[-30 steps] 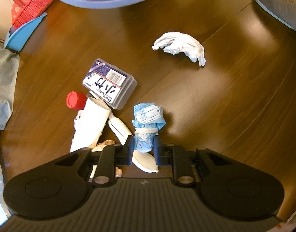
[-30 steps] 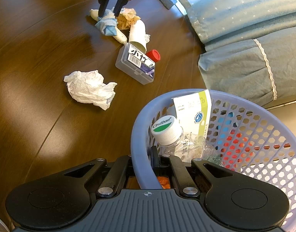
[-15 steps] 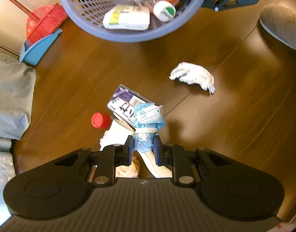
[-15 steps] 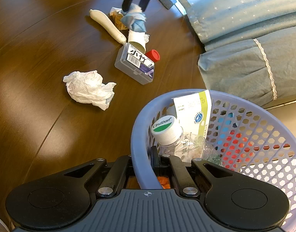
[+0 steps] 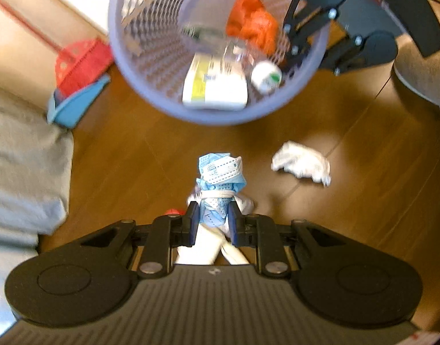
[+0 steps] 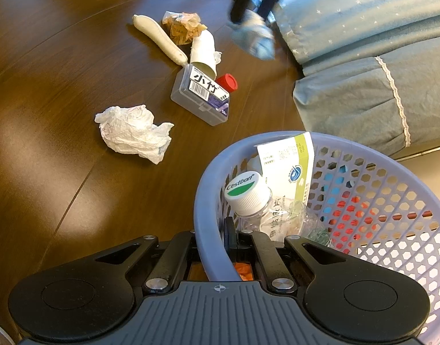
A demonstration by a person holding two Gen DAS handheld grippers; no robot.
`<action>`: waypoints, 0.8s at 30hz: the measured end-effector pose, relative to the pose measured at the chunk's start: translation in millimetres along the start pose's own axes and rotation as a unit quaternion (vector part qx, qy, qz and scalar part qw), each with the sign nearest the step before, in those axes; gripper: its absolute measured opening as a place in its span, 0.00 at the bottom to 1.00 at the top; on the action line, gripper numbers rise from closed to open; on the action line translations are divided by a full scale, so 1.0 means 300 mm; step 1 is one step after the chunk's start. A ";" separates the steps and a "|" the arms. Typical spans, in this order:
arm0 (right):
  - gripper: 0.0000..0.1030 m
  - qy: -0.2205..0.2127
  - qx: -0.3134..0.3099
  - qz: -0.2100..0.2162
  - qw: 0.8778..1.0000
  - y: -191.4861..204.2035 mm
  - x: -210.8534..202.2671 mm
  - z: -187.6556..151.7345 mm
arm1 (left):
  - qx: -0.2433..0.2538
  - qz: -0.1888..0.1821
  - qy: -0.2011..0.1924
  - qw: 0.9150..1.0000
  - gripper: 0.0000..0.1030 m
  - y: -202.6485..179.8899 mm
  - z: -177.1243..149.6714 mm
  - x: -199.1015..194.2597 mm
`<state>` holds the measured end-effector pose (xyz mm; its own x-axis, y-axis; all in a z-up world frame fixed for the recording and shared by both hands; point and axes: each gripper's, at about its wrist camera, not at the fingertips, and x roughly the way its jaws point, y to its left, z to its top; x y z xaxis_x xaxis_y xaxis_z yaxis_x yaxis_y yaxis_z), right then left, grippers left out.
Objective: Collect trash
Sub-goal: 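Drop the blue mask into the wastebasket with the left tool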
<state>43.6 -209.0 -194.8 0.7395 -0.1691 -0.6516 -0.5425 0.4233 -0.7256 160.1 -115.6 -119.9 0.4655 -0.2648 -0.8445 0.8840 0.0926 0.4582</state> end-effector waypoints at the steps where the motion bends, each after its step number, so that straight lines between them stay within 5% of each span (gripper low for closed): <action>1: 0.00 0.000 0.000 0.000 1.000 -0.001 0.000 0.000 | 0.013 0.003 -0.007 1.000 0.17 -0.002 0.031 -0.007; 10: 0.00 -0.003 0.006 -0.003 1.000 -0.004 0.002 0.001 | 0.068 0.030 -0.093 0.993 0.18 0.021 0.335 -0.008; 14: 0.00 -0.004 0.006 -0.003 1.000 -0.001 0.002 -0.002 | 0.067 0.007 -0.167 0.984 0.34 0.029 0.442 0.000; 18: 0.00 -0.004 0.010 -0.004 1.000 -0.002 0.000 -0.004 | 0.044 0.024 -0.158 0.986 0.35 0.052 0.460 0.008; 24: 0.00 -0.007 0.016 -0.005 1.000 -0.008 -0.005 -0.011 | -0.013 0.030 -0.091 0.995 0.35 0.076 0.286 0.005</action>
<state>42.5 -212.7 -192.7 0.7506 -0.1622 -0.6405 -0.5214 0.4500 -0.7250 177.3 -196.3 -87.1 0.5048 -0.4269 -0.7503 0.8565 0.1388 0.4972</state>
